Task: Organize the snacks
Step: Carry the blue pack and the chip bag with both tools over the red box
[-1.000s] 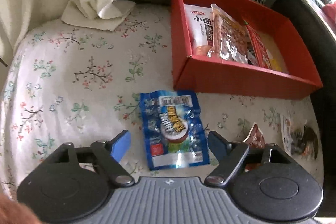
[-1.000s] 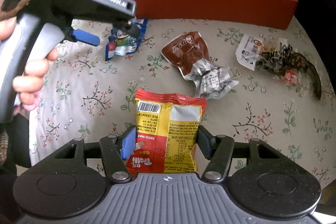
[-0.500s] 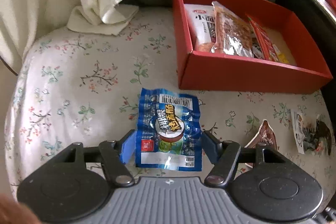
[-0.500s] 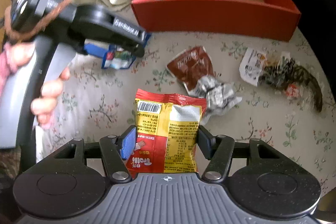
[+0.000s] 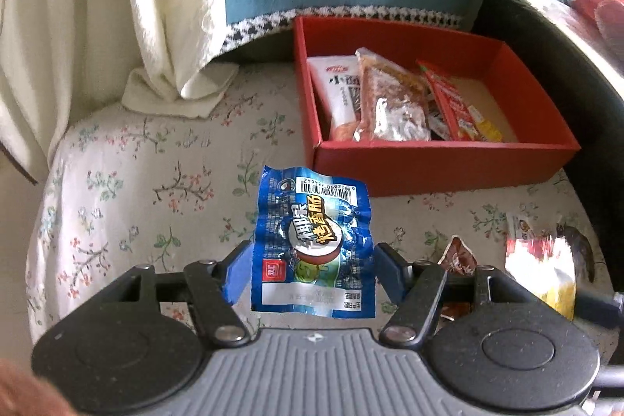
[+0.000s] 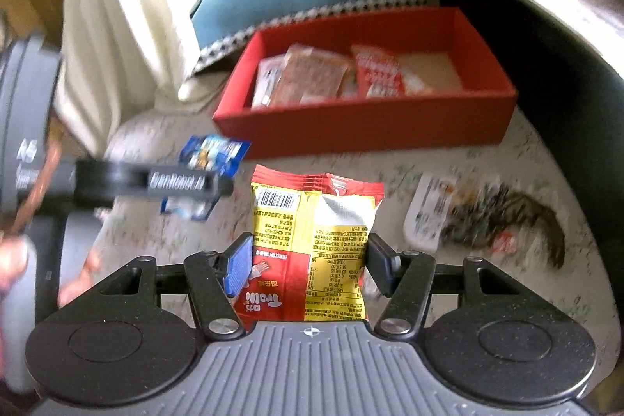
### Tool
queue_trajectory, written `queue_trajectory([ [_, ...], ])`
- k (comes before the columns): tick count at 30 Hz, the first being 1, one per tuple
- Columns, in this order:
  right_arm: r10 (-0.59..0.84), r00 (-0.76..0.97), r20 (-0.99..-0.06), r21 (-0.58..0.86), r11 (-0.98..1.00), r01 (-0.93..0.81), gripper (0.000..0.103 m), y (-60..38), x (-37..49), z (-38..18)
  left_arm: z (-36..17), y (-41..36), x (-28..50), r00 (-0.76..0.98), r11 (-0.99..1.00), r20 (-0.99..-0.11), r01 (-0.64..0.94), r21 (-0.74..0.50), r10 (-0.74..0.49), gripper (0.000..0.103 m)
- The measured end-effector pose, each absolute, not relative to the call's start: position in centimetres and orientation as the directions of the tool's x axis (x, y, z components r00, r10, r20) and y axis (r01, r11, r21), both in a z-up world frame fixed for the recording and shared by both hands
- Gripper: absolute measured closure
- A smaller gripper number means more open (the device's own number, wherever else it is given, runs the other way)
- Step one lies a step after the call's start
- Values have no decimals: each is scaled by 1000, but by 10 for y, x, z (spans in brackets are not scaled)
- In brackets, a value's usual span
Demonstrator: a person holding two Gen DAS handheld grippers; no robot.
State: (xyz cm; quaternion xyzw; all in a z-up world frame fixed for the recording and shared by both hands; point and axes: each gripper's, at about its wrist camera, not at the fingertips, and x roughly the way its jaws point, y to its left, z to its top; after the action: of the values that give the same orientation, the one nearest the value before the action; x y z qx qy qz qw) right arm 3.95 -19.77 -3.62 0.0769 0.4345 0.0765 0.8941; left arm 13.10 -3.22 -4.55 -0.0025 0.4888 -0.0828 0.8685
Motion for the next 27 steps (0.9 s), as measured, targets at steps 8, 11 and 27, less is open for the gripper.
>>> queue_trajectory([
  [8, 178, 651, -737, 202, 979, -39, 35, -207, 58, -26, -40, -37, 131, 531, 985, -835, 154, -76, -147, 44],
  [11, 167, 660, -733, 196, 980, -31, 35, -208, 65, -23, -39, -38, 130, 530, 984, -834, 160, -77, -152, 44],
  [27, 159, 693, -703, 204, 979, -18, 35, -215, 90, -12, -18, -47, 121, 564, 975, -799, 192, -116, -206, 44],
])
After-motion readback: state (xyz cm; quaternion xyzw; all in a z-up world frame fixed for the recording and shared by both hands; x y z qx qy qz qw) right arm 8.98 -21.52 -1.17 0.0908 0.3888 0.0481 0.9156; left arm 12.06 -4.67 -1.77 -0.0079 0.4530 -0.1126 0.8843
